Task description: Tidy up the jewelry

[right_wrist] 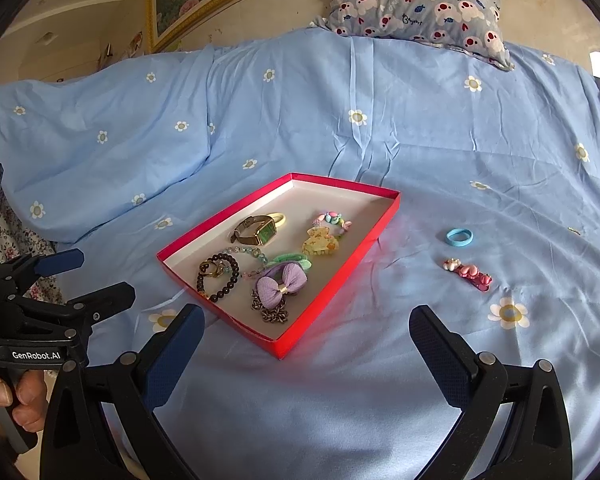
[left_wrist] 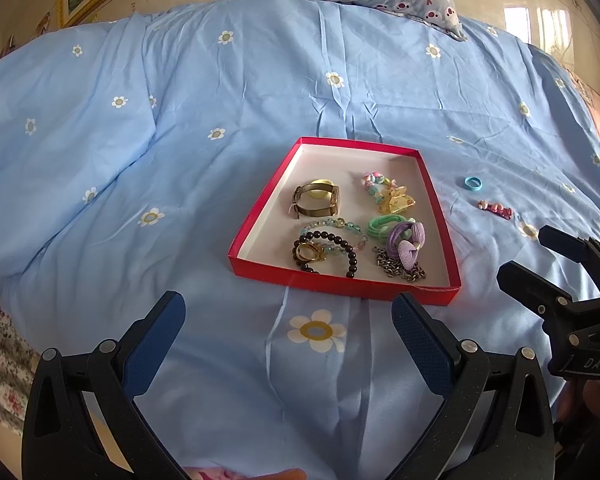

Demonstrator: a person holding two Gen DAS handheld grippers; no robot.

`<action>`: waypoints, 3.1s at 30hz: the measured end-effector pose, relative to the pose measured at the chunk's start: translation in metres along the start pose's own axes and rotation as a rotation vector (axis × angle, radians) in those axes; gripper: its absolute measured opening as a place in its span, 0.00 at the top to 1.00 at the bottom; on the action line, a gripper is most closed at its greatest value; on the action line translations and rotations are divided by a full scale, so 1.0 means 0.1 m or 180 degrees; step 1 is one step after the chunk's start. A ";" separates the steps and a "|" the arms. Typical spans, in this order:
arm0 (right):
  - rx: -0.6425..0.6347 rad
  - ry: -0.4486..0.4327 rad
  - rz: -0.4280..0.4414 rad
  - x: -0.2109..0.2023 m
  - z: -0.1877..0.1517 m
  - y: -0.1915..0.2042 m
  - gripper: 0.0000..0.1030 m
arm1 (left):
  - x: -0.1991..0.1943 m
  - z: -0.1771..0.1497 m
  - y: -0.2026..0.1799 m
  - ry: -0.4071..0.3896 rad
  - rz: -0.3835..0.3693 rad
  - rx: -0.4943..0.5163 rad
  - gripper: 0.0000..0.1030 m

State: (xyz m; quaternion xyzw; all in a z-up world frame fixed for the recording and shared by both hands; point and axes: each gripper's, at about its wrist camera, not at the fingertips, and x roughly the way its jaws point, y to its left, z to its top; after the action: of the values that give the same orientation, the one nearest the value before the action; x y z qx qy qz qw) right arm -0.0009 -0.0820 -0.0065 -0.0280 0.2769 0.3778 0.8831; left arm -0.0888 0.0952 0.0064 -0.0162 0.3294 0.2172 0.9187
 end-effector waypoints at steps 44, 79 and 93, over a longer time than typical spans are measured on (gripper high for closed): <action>-0.0003 0.0011 -0.0009 0.00 -0.01 0.00 0.00 | 0.05 -0.03 -0.03 0.0066 -0.0020 0.0014 0.00; -0.0008 0.0015 -0.0001 0.01 0.03 0.01 0.00 | 0.10 0.01 -0.05 0.0049 -0.0048 0.0020 0.00; 0.0021 0.0063 -0.0015 0.06 0.04 0.00 0.00 | 0.15 0.02 -0.07 0.0063 -0.0089 0.0022 0.00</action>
State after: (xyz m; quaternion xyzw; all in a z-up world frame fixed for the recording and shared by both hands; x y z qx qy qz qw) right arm 0.0037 -0.0771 -0.0062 -0.0294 0.2868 0.3744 0.8813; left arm -0.0745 0.0950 -0.0025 -0.0197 0.3389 0.2031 0.9184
